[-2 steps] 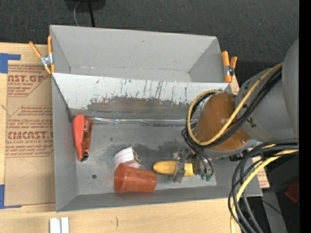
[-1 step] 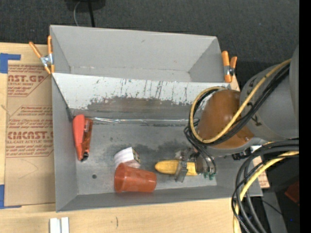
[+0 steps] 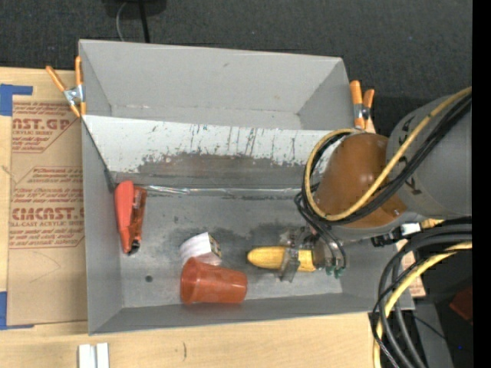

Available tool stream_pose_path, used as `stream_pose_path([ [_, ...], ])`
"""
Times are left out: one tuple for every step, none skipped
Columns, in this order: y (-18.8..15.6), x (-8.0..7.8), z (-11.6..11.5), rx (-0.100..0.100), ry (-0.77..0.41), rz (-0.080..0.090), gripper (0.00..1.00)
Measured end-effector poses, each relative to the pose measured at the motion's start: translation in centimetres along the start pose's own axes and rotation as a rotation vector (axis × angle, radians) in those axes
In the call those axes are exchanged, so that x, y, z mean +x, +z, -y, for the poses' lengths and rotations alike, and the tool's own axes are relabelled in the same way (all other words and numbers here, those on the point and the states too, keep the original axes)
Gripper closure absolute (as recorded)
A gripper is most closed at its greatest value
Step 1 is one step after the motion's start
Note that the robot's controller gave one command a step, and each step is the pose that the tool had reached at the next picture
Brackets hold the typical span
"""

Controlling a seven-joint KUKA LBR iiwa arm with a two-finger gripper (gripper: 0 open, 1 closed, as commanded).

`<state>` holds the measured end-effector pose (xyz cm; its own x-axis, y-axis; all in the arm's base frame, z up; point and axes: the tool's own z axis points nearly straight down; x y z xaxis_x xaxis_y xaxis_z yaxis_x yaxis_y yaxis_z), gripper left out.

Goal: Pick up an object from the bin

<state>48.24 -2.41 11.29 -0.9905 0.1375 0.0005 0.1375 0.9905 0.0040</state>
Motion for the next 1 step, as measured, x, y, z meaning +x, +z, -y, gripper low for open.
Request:
stream_pose_path([
  [-1.03, -0.15, -0.02, 0.0, 0.0, 0.004, 1.0],
])
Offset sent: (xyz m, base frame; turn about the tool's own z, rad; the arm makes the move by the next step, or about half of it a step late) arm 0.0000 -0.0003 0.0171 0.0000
